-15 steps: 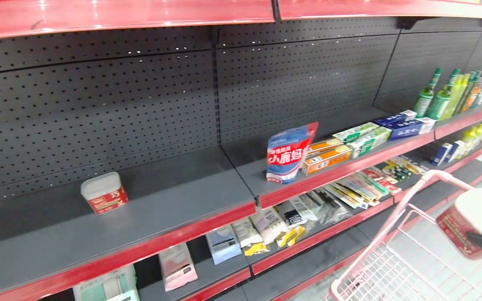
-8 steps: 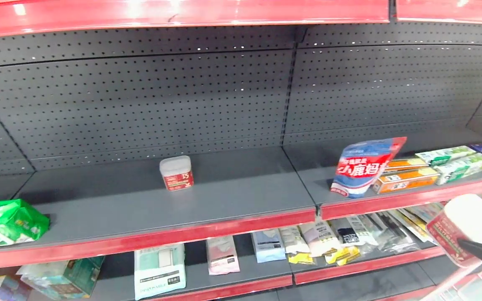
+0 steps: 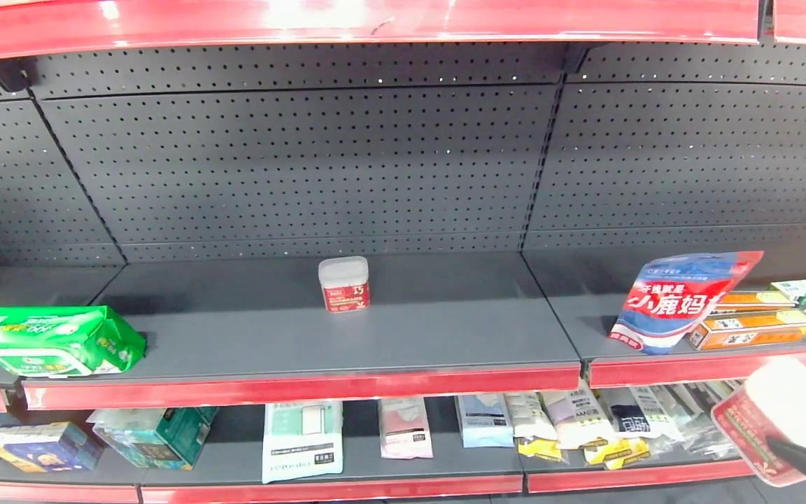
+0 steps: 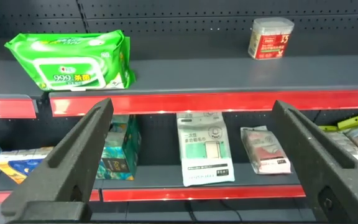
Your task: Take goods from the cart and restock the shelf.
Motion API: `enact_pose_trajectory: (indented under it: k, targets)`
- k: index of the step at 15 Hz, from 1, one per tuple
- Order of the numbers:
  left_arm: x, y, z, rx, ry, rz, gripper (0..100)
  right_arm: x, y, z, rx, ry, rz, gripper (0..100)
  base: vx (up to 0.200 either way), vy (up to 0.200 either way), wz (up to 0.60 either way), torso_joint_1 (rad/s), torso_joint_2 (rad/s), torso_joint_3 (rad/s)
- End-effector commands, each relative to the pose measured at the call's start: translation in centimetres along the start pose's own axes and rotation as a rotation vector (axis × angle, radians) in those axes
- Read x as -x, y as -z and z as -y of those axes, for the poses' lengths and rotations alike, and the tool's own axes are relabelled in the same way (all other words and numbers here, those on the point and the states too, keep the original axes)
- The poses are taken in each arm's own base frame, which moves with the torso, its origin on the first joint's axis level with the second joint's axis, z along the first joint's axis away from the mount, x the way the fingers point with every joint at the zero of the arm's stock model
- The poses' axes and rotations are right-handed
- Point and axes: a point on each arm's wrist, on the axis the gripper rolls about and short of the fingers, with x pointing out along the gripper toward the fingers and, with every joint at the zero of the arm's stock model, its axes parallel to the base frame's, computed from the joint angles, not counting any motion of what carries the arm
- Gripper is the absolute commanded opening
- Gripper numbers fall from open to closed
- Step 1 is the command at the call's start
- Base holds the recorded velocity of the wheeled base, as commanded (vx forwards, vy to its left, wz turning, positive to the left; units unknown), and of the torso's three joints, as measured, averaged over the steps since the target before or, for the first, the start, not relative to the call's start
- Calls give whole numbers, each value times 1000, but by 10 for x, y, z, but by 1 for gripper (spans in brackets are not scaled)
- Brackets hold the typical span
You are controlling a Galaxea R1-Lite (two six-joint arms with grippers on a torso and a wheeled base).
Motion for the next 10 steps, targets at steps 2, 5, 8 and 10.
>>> enact_pose_trajectory:
  k: [2, 5, 8, 10]
  targets:
    - [0, 0, 0, -2, -1, -3, 100, 21, 27, -16, -39, -17, 117, 0, 0, 0, 0, 0, 0, 0]
    - [0, 0, 0, -5, 0, -1, 100, 33, 48, -27, -64, -7, 223, 0, 0, 0, 0, 0, 0, 0]
    - [0, 0, 0, -3, 0, -1, 100, 41, 62, -34, -50, 22, 296, 0, 0, 0, 0, 0, 0, 0]
    - [0, 0, 0, -3, 0, -1, 100, 45, 66, -36, -100, 30, 330, 0, 0, 0, 0, 0, 0, 0]
